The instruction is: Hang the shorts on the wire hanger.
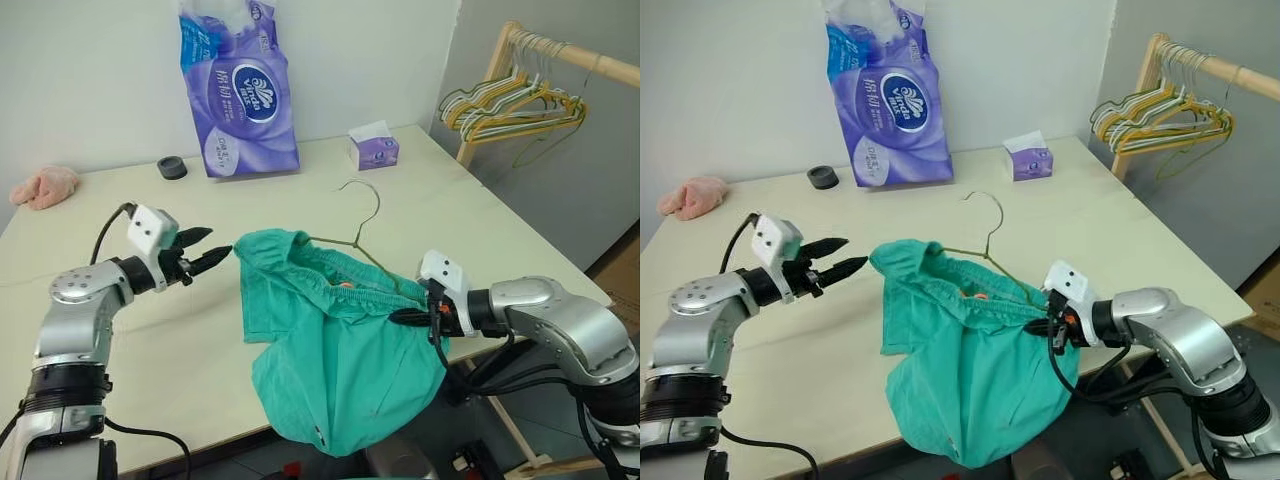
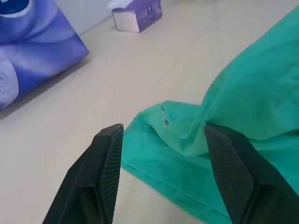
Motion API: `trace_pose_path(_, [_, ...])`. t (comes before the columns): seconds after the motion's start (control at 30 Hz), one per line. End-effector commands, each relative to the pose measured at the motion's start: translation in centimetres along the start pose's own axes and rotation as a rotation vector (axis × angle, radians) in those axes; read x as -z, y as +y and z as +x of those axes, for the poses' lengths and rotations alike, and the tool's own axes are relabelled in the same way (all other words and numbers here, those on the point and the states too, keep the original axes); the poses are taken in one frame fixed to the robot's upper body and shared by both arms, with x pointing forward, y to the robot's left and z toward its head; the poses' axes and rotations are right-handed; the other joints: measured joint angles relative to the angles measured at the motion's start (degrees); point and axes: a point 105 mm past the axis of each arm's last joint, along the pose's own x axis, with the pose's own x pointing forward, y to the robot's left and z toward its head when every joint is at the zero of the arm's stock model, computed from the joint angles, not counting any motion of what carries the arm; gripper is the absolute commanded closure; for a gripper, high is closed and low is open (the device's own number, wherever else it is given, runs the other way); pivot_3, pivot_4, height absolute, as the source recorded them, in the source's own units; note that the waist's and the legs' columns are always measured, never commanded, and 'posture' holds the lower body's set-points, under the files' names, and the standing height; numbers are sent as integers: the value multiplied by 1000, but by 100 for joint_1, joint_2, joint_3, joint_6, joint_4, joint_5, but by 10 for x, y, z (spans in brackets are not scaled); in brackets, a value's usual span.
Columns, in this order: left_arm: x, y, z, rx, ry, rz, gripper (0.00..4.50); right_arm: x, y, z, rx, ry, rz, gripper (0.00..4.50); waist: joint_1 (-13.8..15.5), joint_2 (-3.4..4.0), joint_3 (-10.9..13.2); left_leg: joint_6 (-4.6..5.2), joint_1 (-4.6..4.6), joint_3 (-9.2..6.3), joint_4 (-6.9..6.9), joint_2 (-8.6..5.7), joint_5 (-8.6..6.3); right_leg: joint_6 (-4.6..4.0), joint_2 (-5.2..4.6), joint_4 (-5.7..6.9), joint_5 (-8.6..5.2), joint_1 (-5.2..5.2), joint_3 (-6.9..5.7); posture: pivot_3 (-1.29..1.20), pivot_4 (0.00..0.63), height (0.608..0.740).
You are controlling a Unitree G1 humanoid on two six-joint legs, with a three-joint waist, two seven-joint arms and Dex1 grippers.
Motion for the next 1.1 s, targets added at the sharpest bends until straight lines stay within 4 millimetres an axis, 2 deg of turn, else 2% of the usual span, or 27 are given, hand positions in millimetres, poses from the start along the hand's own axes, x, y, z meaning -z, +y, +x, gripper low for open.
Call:
trace_pose_path(0.03, [-27, -39, 4, 218, -41, -9, 1619, -2, -12, -18, 112, -55, 77, 4500, -1, 1, 1, 0, 0, 0, 0, 0, 0, 0, 0, 0, 0, 0, 1, -415, 55, 740])
trace_pose_path(0.07, [-30, -56, 6, 310, -33, -4, 1619, 2, -17, -24, 156, -57, 111, 4500, 0, 1, 2, 0, 0, 1, -1, 0, 0, 0, 0, 0, 0, 0, 1, -423, 59, 740])
trace_pose_path(0.13, [-36, -75, 12, 414, -35, -3, 1619, 13, -24, -36, 234, -47, 163, 4500, 7, 6, 7, 0, 0, 4, -1, 0, 0, 0, 1, -1, 0, 2, 3, -438, 64, 740])
trace_pose_path(0.37, [-60, -124, 47, 646, -85, 29, 1619, 65, -50, -87, 551, 0, 345, 4500, -45, 22, 21, 2, 7, 19, -5, -5, -1, 29, 8, -5, -18, 8, 15, -509, 91, 740])
trace_pose_path(0.53, [-72, -153, 66, 741, -119, 79, 1619, 85, -55, -116, 687, -10, 443, 4500, -169, 41, 45, 14, 7, 34, -6, -7, -9, 41, 10, -6, -25, 11, 28, -536, 104, 740])
trace_pose_path(0.67, [-93, -182, 86, 808, -187, 134, 1619, 104, -72, -173, 984, 21, 525, 4500, -265, 44, 106, 17, 7, 34, -11, -6, -10, 44, 22, -10, -28, 18, 28, -565, 128, 740])
trace_pose_path(0.8, [-113, -200, 117, 710, -256, 205, 1619, 116, -80, -215, 1165, 66, 558, 4500, -352, 40, 185, 23, 8, 47, -13, -20, -14, 55, 30, -18, -35, 32, 40, -561, 142, 740])
trace_pose_path(0.93, [-132, -217, 134, 683, -306, 229, 1619, 112, -94, -248, 1309, 62, 521, 4500, -466, 26, 237, 26, 8, 55, -15, -19, -16, 56, 32, -23, -35, 32, 44, -553, 149, 740])
trace_pose_path(1.0, [-139, -224, 142, 670, -316, 237, 1619, 100, -102, -258, 1346, 55, 447, 4500, -527, 14, 281, 27, 10, 67, -17, -20, -16, 57, 32, -26, -35, 31, 42, -544, 152, 740])
trace_pose_path(1.1, [-151, -231, 151, 648, -340, 266, 1619, 77, -116, -272, 1392, 13, 369, 4500, -648, 36, 324, 39, 12, 95, -19, -23, -24, 62, 32, -31, -39, 32, 42, -535, 156, 740])
